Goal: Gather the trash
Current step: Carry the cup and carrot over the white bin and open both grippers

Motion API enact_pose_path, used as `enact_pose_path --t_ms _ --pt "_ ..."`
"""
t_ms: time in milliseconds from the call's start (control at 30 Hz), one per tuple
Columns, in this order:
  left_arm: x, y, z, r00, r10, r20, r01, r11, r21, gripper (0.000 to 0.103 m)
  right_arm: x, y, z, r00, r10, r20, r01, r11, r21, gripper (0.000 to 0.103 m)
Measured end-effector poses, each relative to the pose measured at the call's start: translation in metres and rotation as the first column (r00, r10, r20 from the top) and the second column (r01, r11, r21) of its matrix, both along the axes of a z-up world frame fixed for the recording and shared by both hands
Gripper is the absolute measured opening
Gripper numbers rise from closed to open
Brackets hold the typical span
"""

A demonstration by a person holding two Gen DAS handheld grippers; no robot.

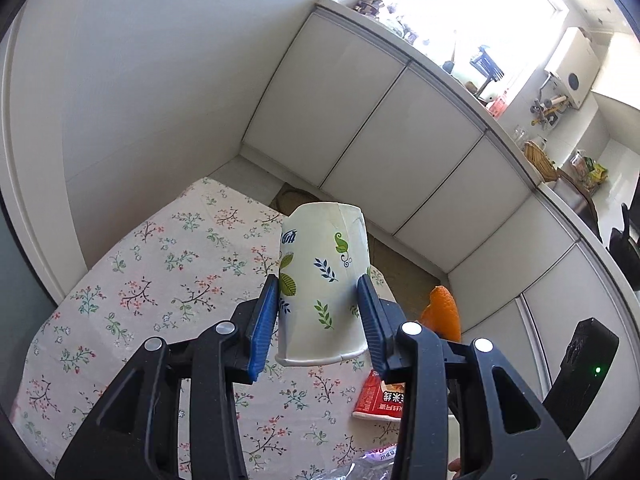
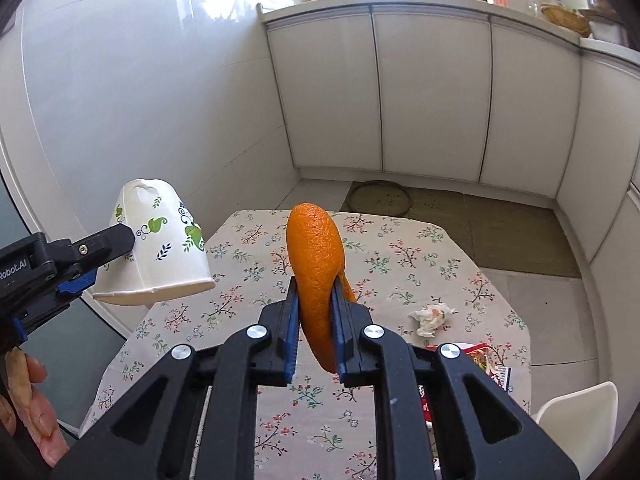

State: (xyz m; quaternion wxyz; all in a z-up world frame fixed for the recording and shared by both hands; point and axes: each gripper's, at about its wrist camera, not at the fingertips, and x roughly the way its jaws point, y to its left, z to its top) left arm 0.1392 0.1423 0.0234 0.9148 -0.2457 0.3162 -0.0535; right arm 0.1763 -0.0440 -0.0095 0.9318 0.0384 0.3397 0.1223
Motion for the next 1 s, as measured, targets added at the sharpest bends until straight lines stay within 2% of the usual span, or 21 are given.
enact_pose_path --t_ms 100,533,1000 --pt "-0.002 -0.014 0.001 1.0 -0.025 0.016 0.024 0.999 0.025 0.038 -0.002 -0.015 0.001 1.0 -0.031 -0.001 0.031 1.0 0.002 0.014" --pt "0.001 -0.056 -0.003 0.994 -0.106 0.008 0.106 0.994 0.001 0.038 -0.02 -0.069 0.008 0.992 -0.128 0.007 0.128 0.992 0.009 0.014" --pt "0.004 -0.132 -0.011 0.974 -0.225 0.012 0.225 0.974 0.017 0.038 -0.041 -0.146 0.011 0.967 -0.254 0.009 0.254 0.967 -0.008 0.014"
